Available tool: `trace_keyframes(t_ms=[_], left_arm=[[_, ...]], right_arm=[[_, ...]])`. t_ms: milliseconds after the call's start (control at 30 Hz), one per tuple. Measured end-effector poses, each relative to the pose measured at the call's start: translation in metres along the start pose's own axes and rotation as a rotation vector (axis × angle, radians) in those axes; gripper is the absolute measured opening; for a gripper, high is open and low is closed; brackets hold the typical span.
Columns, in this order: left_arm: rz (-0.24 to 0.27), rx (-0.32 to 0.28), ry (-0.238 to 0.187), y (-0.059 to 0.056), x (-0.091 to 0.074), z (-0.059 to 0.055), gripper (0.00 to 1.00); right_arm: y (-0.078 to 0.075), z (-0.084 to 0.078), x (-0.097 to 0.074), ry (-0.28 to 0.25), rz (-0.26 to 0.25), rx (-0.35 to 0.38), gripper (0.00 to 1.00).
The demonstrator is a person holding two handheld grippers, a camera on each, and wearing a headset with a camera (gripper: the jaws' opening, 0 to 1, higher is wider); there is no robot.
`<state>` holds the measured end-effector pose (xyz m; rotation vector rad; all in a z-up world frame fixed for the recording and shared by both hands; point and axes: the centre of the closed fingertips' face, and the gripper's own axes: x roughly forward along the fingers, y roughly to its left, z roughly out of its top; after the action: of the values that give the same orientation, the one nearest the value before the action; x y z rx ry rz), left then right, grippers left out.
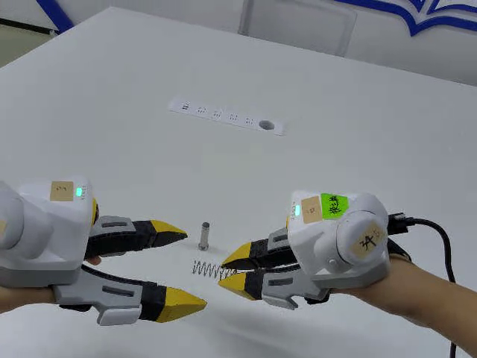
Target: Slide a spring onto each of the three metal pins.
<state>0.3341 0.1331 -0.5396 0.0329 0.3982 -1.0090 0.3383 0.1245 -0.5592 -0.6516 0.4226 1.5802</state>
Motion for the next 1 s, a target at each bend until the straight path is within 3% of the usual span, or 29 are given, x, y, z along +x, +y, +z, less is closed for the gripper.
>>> trace_keyframes(t_ms=[300, 467, 767, 1000], left_arm=[[-0.038, 0.005, 0.008, -0.010, 0.004, 0.001, 0.46], [-0.056, -0.005, -0.007, -0.016, 0.003, 0.003, 0.31], [-0.089, -0.017, -0.001, -0.024, 0.003, 0.000, 0.17], [-0.100, -0.015, 0.002, -0.027, 0.002, -0.004, 0.14]], right_arm=[[0.008, 0.009, -0.009, -0.015, 0.021, -0.027, 0.11], [0.013, 0.008, -0.009, -0.012, 0.035, -0.044, 0.11], [0.023, 0.015, -0.009, -0.029, 0.072, -0.053, 0.11], [0.027, 0.020, -0.010, -0.037, 0.091, -0.065, 0.11]])
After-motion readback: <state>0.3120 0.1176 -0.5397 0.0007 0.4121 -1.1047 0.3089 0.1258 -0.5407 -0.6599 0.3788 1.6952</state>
